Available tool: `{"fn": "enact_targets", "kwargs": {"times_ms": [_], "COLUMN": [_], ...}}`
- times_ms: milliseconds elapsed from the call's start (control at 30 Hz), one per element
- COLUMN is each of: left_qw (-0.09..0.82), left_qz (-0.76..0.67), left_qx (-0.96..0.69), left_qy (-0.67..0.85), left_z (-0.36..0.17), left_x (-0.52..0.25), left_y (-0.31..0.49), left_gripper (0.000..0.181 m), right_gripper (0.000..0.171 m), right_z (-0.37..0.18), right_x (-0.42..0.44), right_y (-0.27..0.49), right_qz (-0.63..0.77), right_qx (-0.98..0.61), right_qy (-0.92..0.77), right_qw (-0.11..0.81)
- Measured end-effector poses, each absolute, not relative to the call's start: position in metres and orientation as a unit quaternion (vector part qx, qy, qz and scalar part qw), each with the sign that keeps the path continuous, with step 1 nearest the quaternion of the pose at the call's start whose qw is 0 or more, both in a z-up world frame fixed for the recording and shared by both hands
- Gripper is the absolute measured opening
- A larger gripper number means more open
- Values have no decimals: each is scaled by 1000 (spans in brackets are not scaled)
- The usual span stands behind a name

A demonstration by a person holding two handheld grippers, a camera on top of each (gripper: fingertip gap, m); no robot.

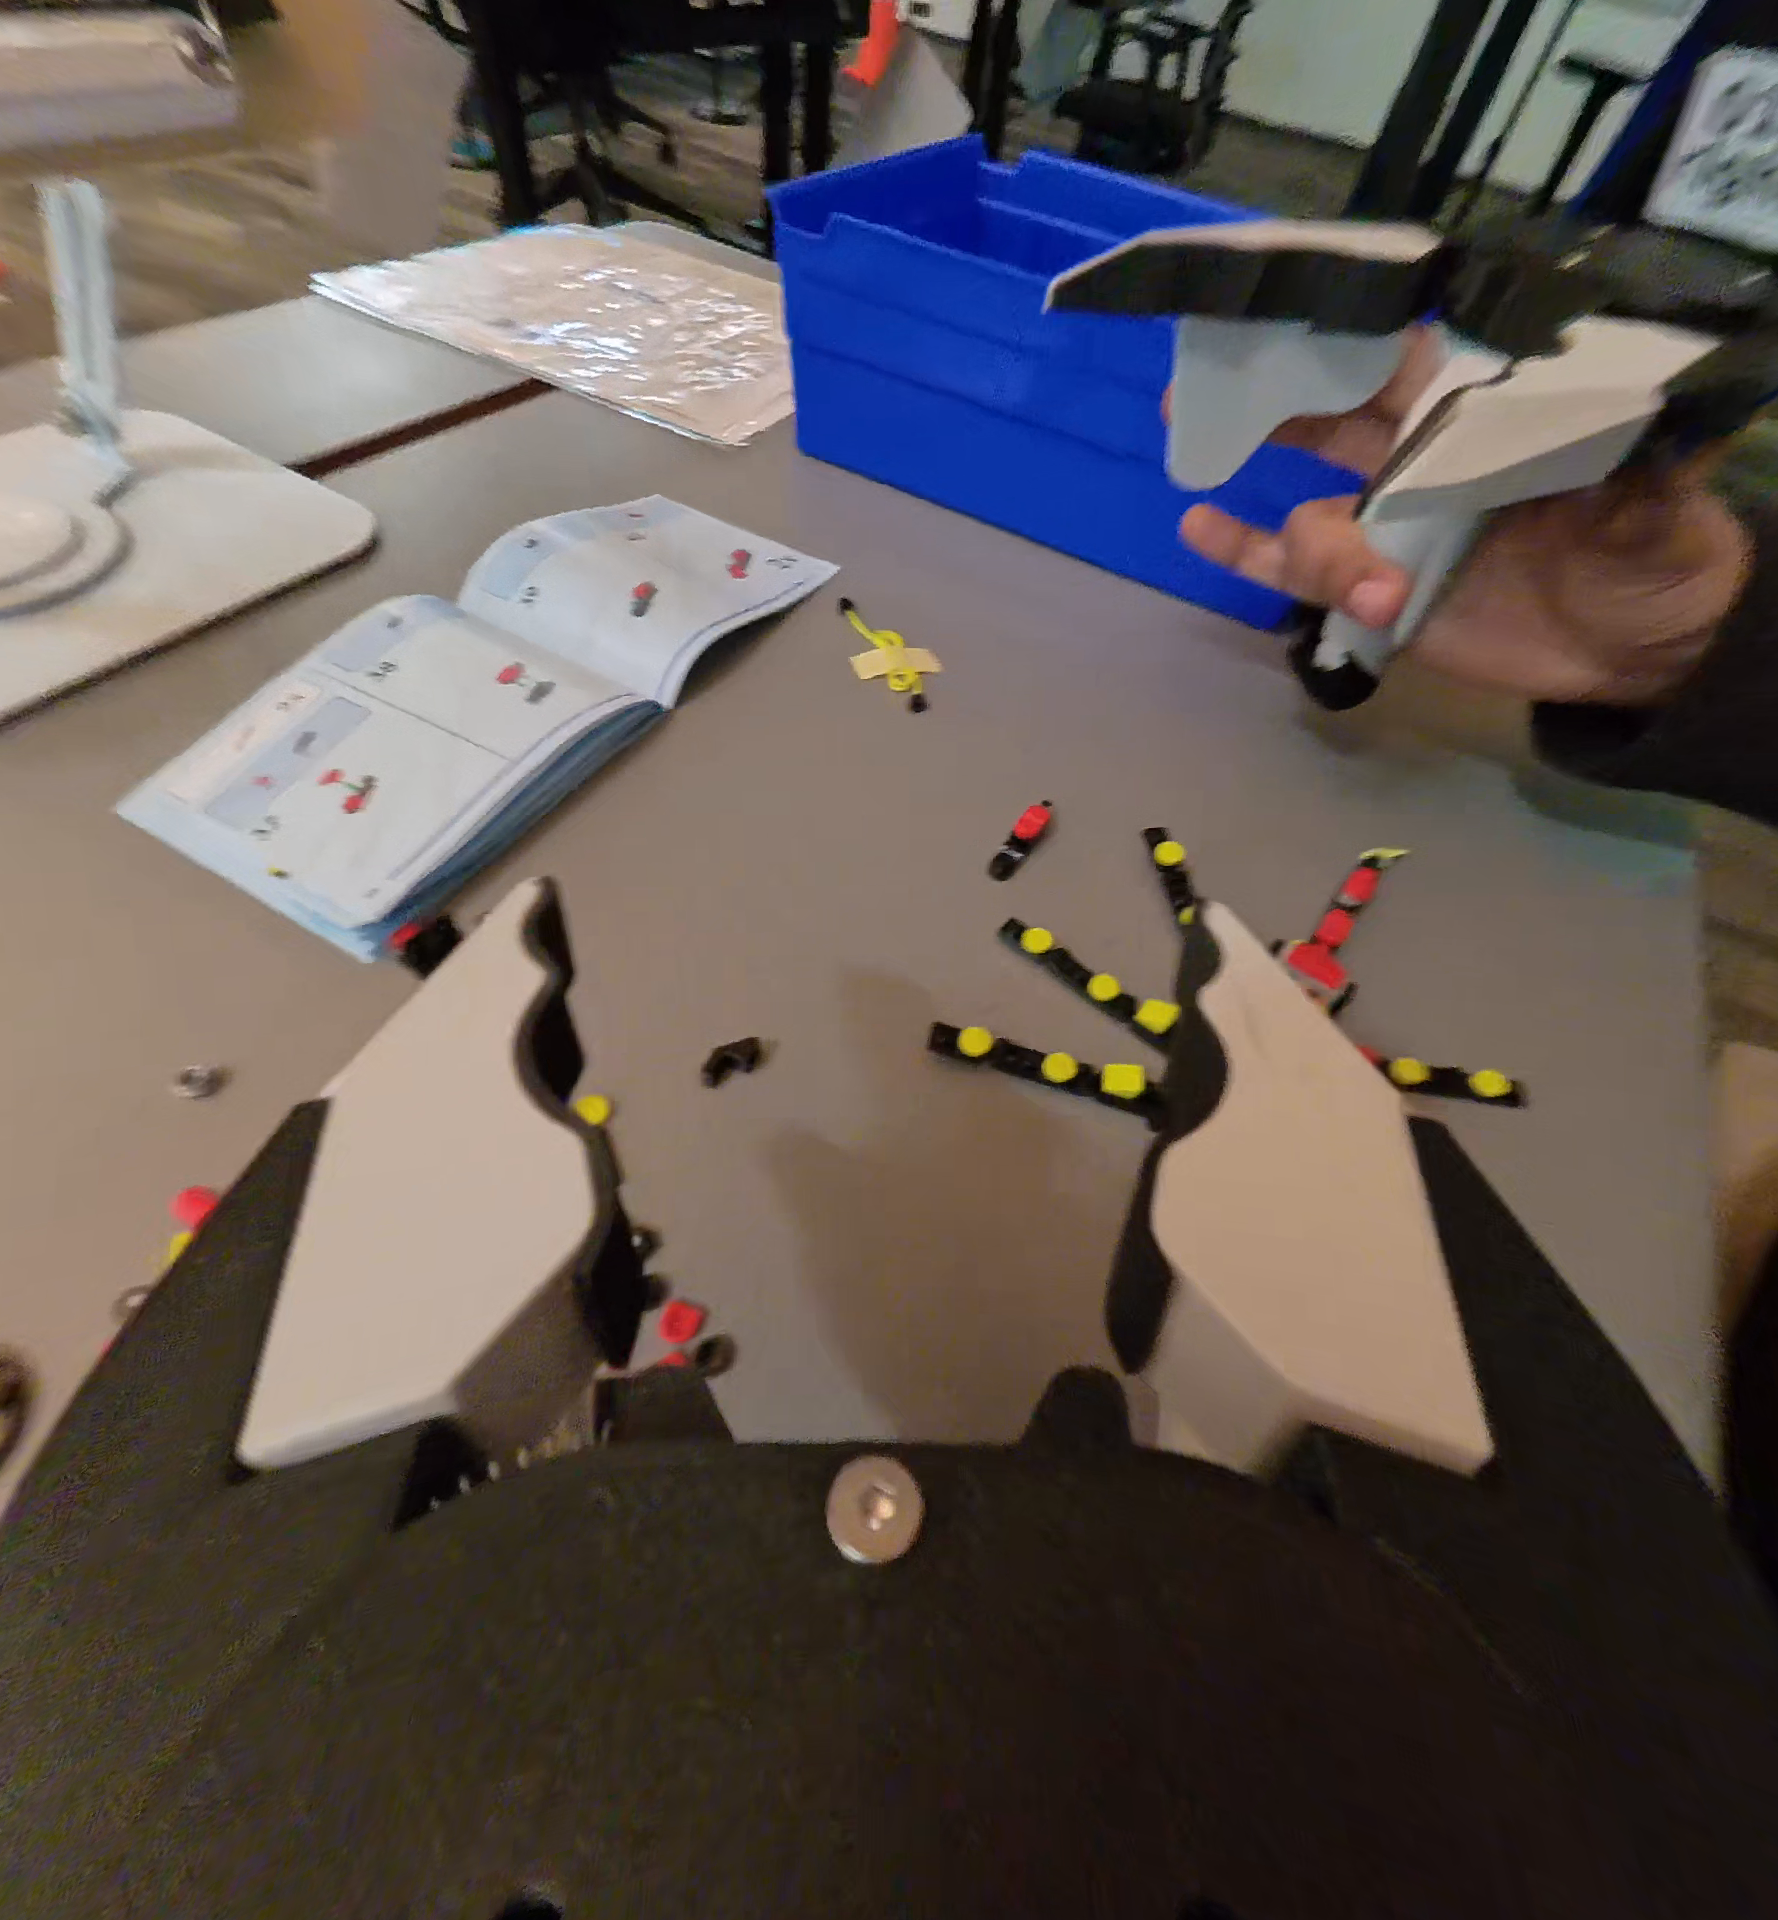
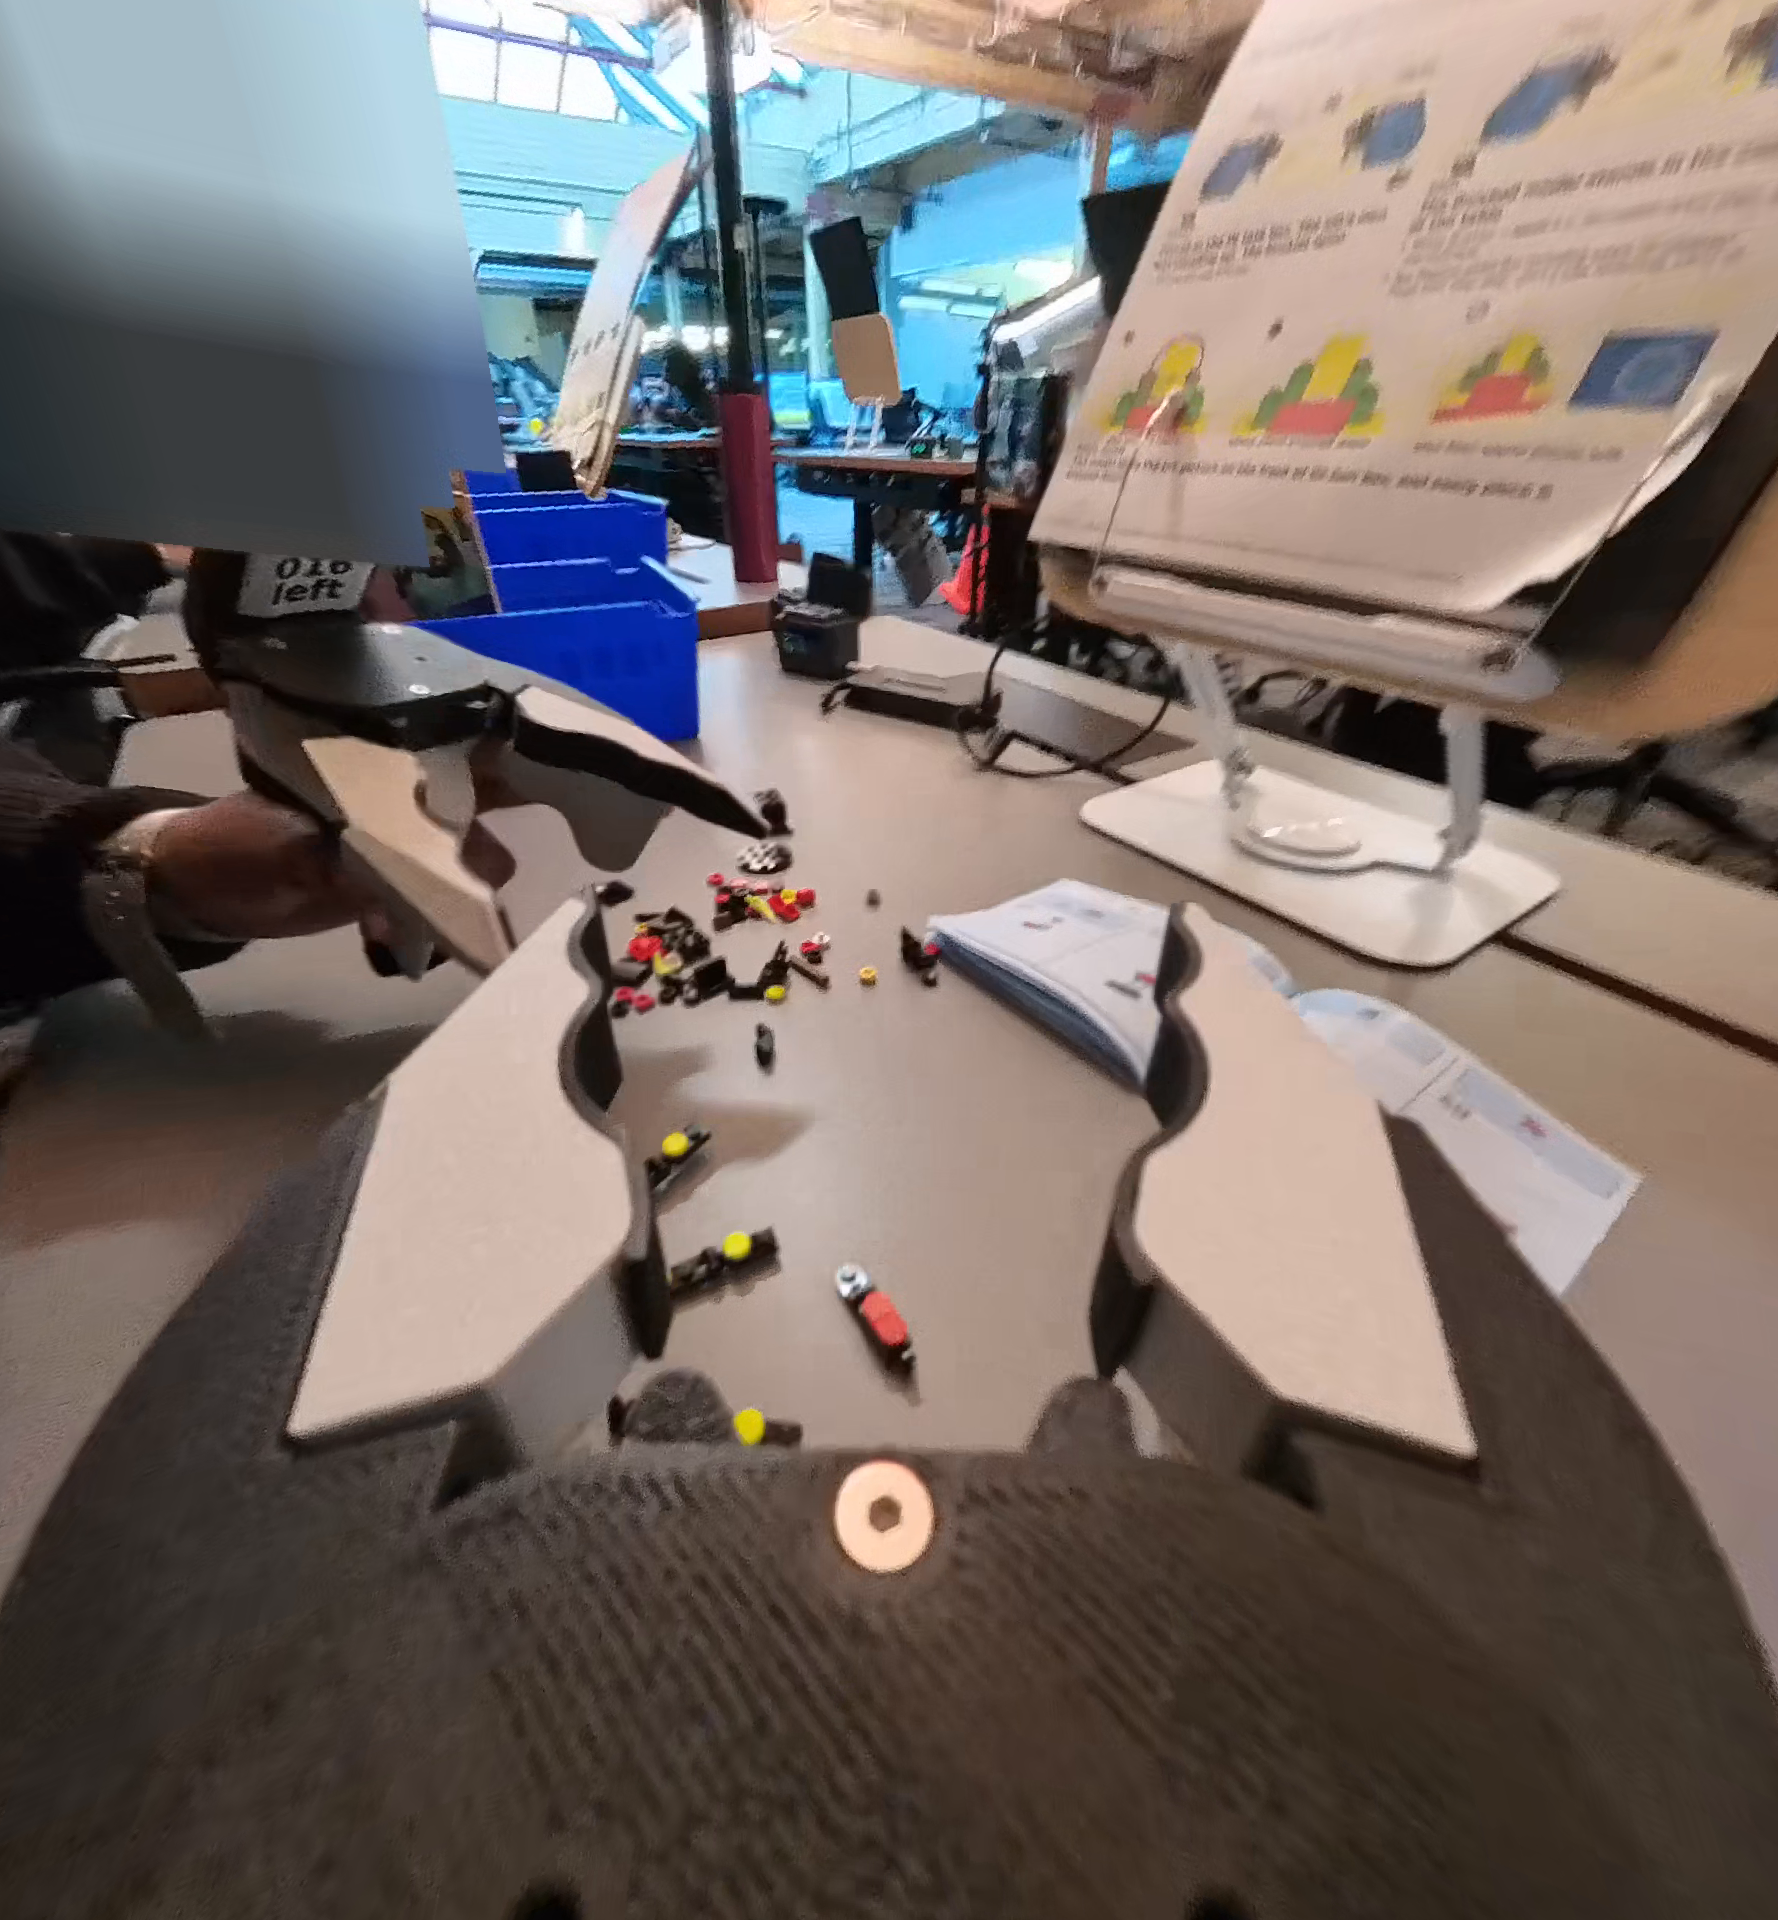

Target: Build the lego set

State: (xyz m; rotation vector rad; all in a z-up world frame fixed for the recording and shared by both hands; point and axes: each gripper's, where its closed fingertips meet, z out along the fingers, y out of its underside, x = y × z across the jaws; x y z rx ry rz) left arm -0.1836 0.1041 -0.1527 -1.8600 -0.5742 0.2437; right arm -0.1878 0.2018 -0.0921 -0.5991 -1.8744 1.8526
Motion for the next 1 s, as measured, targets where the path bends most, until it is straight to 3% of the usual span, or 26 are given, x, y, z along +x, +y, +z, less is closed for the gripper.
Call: {"fn": "enact_targets", "kwargs": {"times_ms": [67, 133, 233, 300, 400, 467, 600, 700, 800, 900, 1000], "left_qw": [539, 524, 508, 507, 526, 535, 566, 590, 614, 638, 632], "left_qz": [162, 223, 316, 357, 421, 427, 349, 276, 216, 155, 106], "left_qx": [-791, -784, -761, -752, -715, -709, -718, -726, -721, -714, -721], "left_qy": [-240, -247, -251, -224, -189, -173, -205, -222, -237, -242, -264], "left_z": [-153, -148, -140, -138, -123, -121, -128, -133, -131, -127, -137], "left_x": [-191, -200, -209, -206, -201, -196, -190, -184, -179, -172, -171], "left_y": [98, 91, 82, 82, 79, 80, 88, 93, 97, 101, 106], "left_gripper": [133, 135, 136, 110, 76, 58, 47, 41, 42, 46, 77], "right_gripper": [99, 82, 72, 72, 51, 53, 58, 77, 72, 61, 67], "right_z": [-80, -69, -72, -72, -84, -92, -100, -105, -107, -100, -104], "right_x": [-182, -175, -160, -161, -169, -176, -170, -165, -161, -160, -163], "right_y": [201, 201, 189, 191, 201, 205, 195, 189, 186, 192, 195], "right_qz": [685, 703, 688, 687, 656, 628, 628, 640, 638, 645, 641], "right_qx": [-215, -223, -194, -197, -176, -168, -153, -172, -178, -157, -149], "right_qy": [-652, -631, -674, -671, -683, -695, -704, -706, -722, -713, -710], "right_qw": [244, 241, 188, 199, 268, 309, 295, 252, 200, 228, 252]}}
